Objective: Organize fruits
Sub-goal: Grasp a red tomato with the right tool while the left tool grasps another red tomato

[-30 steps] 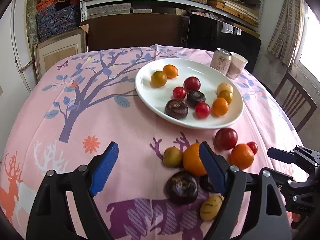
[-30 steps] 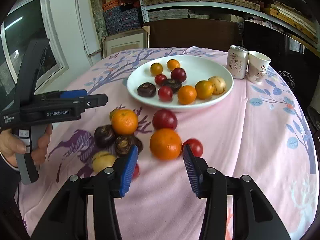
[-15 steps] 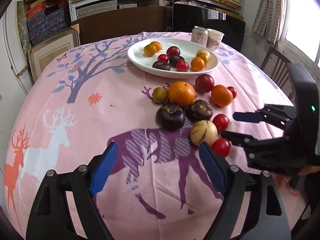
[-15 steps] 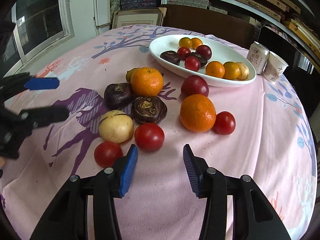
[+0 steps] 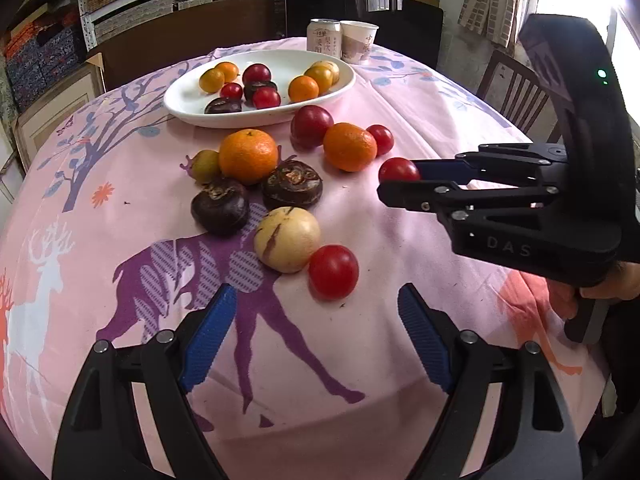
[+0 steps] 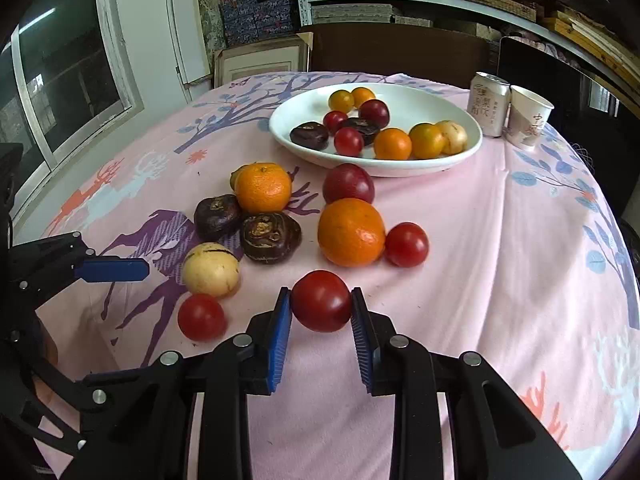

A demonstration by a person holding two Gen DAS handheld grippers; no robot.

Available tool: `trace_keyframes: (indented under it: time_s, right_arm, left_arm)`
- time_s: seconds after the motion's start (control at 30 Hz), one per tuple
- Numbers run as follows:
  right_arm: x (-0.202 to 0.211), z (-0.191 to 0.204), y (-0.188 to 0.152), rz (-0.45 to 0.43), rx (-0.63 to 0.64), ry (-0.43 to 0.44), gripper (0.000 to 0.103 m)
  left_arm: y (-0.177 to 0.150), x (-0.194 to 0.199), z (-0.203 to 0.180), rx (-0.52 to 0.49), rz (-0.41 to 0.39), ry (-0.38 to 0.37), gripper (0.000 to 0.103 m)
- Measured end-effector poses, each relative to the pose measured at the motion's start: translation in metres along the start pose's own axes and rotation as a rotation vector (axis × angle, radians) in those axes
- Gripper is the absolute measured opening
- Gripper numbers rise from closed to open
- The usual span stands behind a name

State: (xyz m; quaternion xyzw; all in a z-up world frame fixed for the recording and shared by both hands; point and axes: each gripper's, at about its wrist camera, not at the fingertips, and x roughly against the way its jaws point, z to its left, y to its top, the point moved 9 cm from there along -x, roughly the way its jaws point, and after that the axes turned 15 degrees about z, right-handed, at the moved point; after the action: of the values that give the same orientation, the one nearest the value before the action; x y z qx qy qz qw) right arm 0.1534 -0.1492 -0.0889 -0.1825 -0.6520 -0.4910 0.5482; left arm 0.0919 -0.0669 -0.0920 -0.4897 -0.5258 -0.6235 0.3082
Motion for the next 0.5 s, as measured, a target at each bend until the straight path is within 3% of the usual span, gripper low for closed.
trace_keyframes:
  time_s: [0.1,0.17,0.2,0.23,0.33,0.5]
  right_arm:
    - [0.008,-0.009,-0.008,-0.013,-0.018,-0.001,0.030]
    - [0.011,-0.013,-0.011,-0.017,-0.029,0.000,0.030]
    - [0.012,-0.015,-0.013,-0.019,-0.034,0.000,0.030]
    - [0.013,-0.016,-0.013,-0.019,-0.037,0.000,0.030]
    - [0.016,-0.016,-0.014,-0.026,-0.034,0.002,0.030]
    - [0.030,-0.012,-0.012,-0.063,-0.019,0.011,0.030]
  left_arm:
    - [0.007,-0.009,-0.006,0.021,0.010,-0.036,0.072]
    - [0.009,-0.019,-0.010,0.030,0.043,-0.051,0.046]
    - [0.010,-0.021,-0.009,0.038,0.043,-0.030,0.042]
    - [0.012,-0.021,-0.008,0.036,0.038,-0.018,0.030]
    - [0.010,-0.017,-0.005,0.038,0.054,-0.048,0.027]
    - [0.011,0.019,0.011,0.014,-0.009,-0.011,0.027]
